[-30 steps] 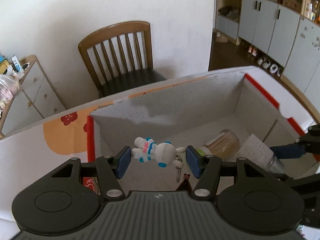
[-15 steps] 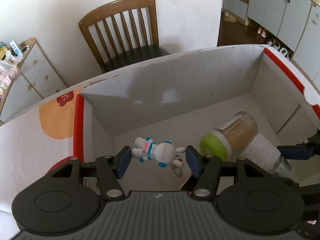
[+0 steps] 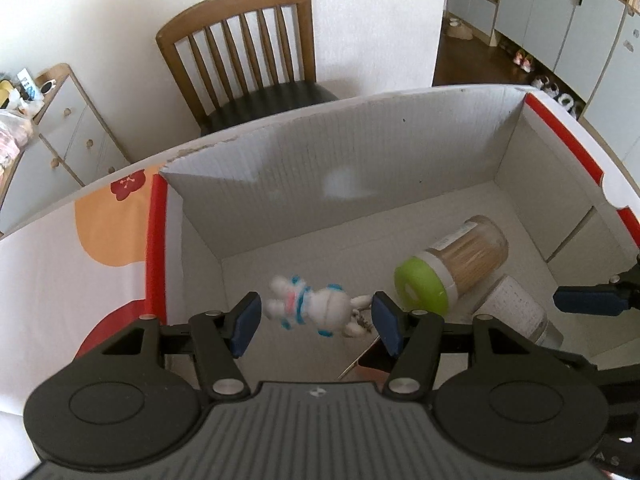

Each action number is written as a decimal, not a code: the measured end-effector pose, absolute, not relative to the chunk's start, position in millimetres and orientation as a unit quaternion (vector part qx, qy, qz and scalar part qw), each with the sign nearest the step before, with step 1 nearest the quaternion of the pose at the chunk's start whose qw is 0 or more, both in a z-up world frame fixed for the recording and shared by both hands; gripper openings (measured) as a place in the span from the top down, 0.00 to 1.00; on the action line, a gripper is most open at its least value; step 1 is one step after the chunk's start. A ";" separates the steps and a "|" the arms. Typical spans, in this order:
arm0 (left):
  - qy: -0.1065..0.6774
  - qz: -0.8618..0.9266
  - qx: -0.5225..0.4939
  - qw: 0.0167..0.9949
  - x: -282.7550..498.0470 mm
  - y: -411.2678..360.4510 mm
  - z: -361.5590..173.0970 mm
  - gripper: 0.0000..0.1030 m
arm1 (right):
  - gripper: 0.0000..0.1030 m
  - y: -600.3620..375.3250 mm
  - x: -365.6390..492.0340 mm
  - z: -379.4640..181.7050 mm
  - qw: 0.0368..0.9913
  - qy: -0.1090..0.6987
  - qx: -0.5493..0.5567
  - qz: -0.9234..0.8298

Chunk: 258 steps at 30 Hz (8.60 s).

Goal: Organize rigid objects
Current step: 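Open both tools to release the bunny and can into the box, then move both tools back to the items, right tool reaching the yellow box, then grasp the white glue stick with the left tool while the right tool grasps the yellow box, then carry the glue stick and yellow box over the red box with both tools, then open both tools to drop the glue stick and yellow box inside, then withdraw both tools from the box back toward the remaining items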

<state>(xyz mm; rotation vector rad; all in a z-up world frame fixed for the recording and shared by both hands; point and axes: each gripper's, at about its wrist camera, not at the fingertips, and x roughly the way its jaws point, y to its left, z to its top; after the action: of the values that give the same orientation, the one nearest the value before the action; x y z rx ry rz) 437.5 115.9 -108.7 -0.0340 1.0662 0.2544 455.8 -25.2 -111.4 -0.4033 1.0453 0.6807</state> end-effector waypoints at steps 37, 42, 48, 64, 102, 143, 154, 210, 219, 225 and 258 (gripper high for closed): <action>0.382 0.077 -0.042 0.920 314.2 89.0 -12.9 0.22 | 0.24 -72.9 363.6 -26.7 0.850 0.393 -0.109 0.334; 0.366 0.057 -0.028 0.928 281.6 79.8 -6.2 0.22 | 0.17 -89.0 338.1 -18.1 0.855 0.379 -0.098 0.340; 0.358 0.035 -0.013 0.933 245.5 69.7 -8.1 0.22 | 0.09 -102.9 309.6 -15.7 0.859 0.364 -0.093 0.349; 0.374 0.061 -0.040 0.925 177.3 62.1 -68.5 0.18 | 0.00 -120.6 238.5 -53.5 0.852 0.350 -0.127 0.367; 0.463 0.099 -0.049 0.880 195.3 23.2 -166.8 0.42 | 0.51 -104.0 251.8 -158.3 0.798 0.440 -0.187 0.367; 0.382 0.073 -0.118 0.914 183.1 59.6 -70.8 0.80 | 0.73 -90.8 263.1 -67.7 0.839 0.389 -0.153 0.348; 0.331 0.075 -0.124 0.932 219.6 79.7 -13.5 0.80 | 0.73 -78.6 322.2 -26.0 0.869 0.338 -0.158 0.324; 0.490 0.117 -0.016 0.864 414.2 90.0 -99.2 0.80 | 0.71 -32.6 447.0 -113.8 0.829 0.446 -0.180 0.284; 0.498 0.115 -0.015 0.860 409.4 89.9 -108.1 0.80 | 0.67 -35.9 444.1 -111.0 0.834 0.443 -0.174 0.279; 0.490 0.119 -0.023 0.863 401.8 93.3 -103.2 0.79 | 0.60 -38.1 436.4 -100.9 0.839 0.430 -0.173 0.286; 0.411 0.116 -0.029 0.904 305.2 78.5 -32.0 0.79 | 0.34 -74.0 349.4 -32.8 0.866 0.361 -0.138 0.318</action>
<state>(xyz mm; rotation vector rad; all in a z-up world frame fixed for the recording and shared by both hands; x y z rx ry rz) 305.2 78.5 -32.0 -0.0604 0.8489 0.2404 349.4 -74.0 -32.8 -0.2883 0.7571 0.6653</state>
